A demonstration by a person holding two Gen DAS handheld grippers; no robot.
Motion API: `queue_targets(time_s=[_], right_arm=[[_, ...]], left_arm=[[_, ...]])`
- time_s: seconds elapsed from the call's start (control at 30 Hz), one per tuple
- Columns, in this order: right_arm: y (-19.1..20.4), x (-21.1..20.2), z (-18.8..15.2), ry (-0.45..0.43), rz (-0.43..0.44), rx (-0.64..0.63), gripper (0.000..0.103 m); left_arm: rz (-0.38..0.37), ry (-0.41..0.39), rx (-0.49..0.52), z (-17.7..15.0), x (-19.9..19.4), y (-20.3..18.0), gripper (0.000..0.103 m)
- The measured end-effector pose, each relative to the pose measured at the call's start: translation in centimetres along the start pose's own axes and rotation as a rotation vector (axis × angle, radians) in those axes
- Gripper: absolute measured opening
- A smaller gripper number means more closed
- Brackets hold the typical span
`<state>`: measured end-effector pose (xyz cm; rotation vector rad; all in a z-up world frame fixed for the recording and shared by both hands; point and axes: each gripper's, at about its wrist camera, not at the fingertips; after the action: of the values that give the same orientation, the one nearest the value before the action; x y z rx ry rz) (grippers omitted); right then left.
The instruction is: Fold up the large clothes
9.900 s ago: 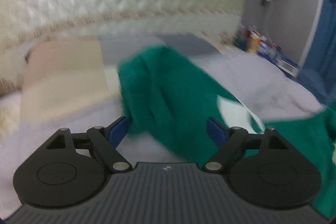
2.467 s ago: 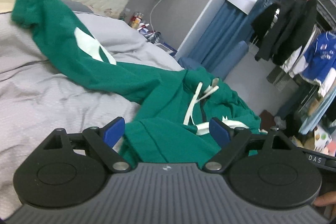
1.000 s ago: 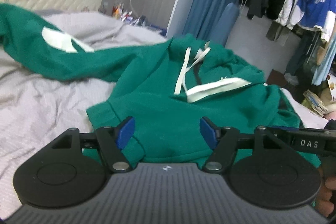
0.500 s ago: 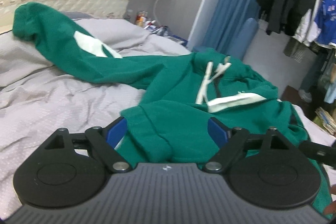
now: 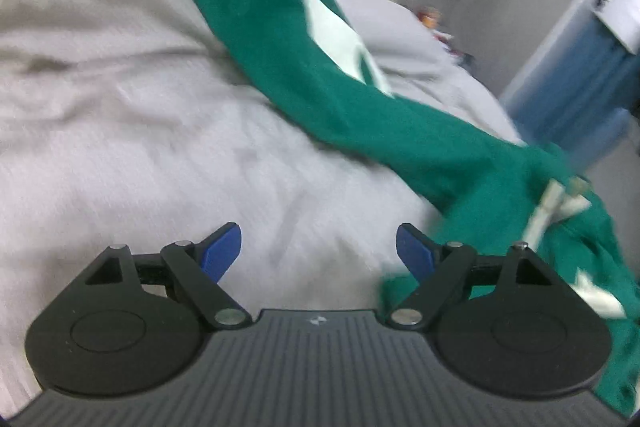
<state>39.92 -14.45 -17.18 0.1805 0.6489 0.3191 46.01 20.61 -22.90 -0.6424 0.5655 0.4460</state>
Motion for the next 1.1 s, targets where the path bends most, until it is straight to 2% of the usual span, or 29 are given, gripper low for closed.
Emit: queue_targets(time_s=[0.07, 0.13, 0.2, 0.33, 0.5, 0.57, 0.67, 0.73, 0.8, 0.9, 0.97, 1.03, 1.1], right_arm=[[-0.1, 0.0, -0.3, -0.015, -0.027, 0.007, 0.103], [0.2, 0.2, -0.4, -0.035, -0.058, -0.012, 0.103], [0.7, 0.9, -0.2, -0.039, -0.077, -0.032, 0.103], [1.2, 2.1, 0.0, -0.021, -0.068, -0.020, 0.103], [2.3, 2.9, -0.5, -0.016, -0.036, -0.057, 0.103], [3.0, 3.4, -0.2, -0.016, -0.030, -0.077, 0.103], [3.5, 4.0, 0.0, -0.021, -0.010, -0.063, 0.103], [3.7, 4.7, 0.0, -0.001, -0.004, -0.056, 0.103], [3.8, 5.4, 0.2, 0.025, -0.002, -0.051, 0.103], [3.8, 5.5, 0.1, 0.024, 0.003, -0.038, 0.103], [3.7, 5.7, 0.1, 0.031, 0.007, -0.032, 0.103], [3.7, 5.7, 0.0, 0.041, 0.020, -0.023, 0.103], [3.7, 5.9, -0.1, 0.054, 0.034, -0.021, 0.103]], left_arm=[[0.063, -0.035, 0.027, 1.6, 0.6, 0.4, 0.099], [0.121, -0.074, 0.069, 3.2, 1.0, 0.8, 0.100], [0.120, -0.118, 0.112, 4.7, 1.3, 1.4, 0.101], [0.043, -0.176, 0.136, 6.8, 2.9, 3.6, 0.103], [-0.051, -0.159, -0.009, 7.5, 7.5, 6.7, 0.103], [-0.081, -0.175, -0.032, 7.7, 8.5, 7.1, 0.103], [-0.176, -0.207, -0.038, 8.1, 9.2, 7.2, 0.102], [-0.199, -0.216, -0.029, 8.6, 9.4, 7.1, 0.100], [-0.256, -0.249, -0.050, 9.2, 9.0, 7.5, 0.092], [-0.335, -0.303, -0.066, 10.0, 7.7, 7.8, 0.090], [-0.380, -0.303, -0.048, 10.8, 7.7, 7.5, 0.090], [-0.377, -0.274, -0.028, 11.8, 8.6, 7.1, 0.091], [-0.300, -0.243, -0.047, 13.2, 9.8, 7.1, 0.091]])
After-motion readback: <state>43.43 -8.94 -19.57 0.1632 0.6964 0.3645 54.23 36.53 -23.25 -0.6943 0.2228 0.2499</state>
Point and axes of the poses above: each gripper's, at about its wrist camera, not at the fingertips, and x roughly the way its jaws point, y to its left, z to its top, and after that the axes turned 5 degrees about -z, right-handed
